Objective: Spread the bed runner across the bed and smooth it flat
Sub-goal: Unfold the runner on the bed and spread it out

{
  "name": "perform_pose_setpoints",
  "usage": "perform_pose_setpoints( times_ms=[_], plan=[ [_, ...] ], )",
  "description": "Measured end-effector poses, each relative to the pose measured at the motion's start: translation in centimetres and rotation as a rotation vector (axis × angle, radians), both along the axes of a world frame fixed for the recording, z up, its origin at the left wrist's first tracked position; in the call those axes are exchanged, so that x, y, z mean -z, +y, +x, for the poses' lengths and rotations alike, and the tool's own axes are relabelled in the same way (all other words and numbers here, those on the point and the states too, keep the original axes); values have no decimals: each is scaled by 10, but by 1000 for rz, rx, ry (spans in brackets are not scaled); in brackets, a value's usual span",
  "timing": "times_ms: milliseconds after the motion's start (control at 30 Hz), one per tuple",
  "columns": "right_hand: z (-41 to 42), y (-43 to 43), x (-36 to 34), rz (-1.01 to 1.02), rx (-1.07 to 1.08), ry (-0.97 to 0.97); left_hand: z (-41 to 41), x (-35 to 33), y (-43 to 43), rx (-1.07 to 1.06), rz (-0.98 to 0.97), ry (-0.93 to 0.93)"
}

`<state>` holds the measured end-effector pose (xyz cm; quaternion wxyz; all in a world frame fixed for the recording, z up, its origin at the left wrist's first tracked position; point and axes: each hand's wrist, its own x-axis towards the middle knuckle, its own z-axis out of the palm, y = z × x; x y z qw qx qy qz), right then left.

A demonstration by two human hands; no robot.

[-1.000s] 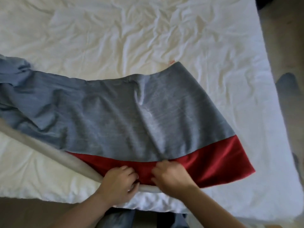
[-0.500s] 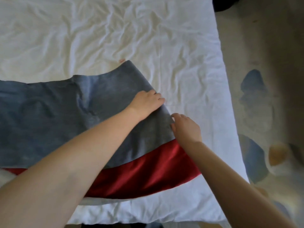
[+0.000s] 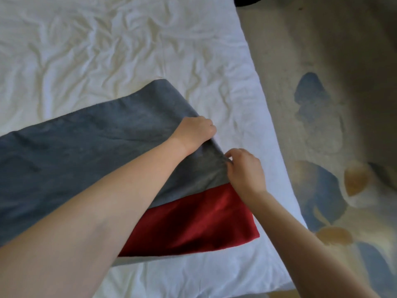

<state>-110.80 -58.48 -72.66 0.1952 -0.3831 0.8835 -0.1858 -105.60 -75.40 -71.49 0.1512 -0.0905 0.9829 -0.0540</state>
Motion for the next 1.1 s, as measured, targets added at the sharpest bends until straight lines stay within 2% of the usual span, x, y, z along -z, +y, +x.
perform_pose_setpoints(
  times_ms=[200, 300, 367, 533, 633, 733, 967, 1100],
  plan=[
    [-60, 57, -13, 42, 144, 68, -74, -8, 55, 83, 62, 71],
    [-89, 96, -18, 66, 206, 129, -103, -21, 92, 216, 107, 296],
    [-104, 120, -19, 73, 264, 162, -122, -23, 112, 267, 177, 355],
    [-112, 139, -10, 121, 299, 161, -142, -16, 130, 199, 156, 143],
    [-109, 124, -9, 146, 315, 186, -122, -14, 106, 170, 151, 151],
    [-99, 90, -12, 80, 307, 215, -87, -12, 56, 81, 164, 165],
    [-60, -28, -10, 47, -23, 211, 8, 5, -64, -333, 187, 250],
    [-37, -97, -8, 62, -199, 197, 53, 14, -106, -451, 82, 224]
  ],
)
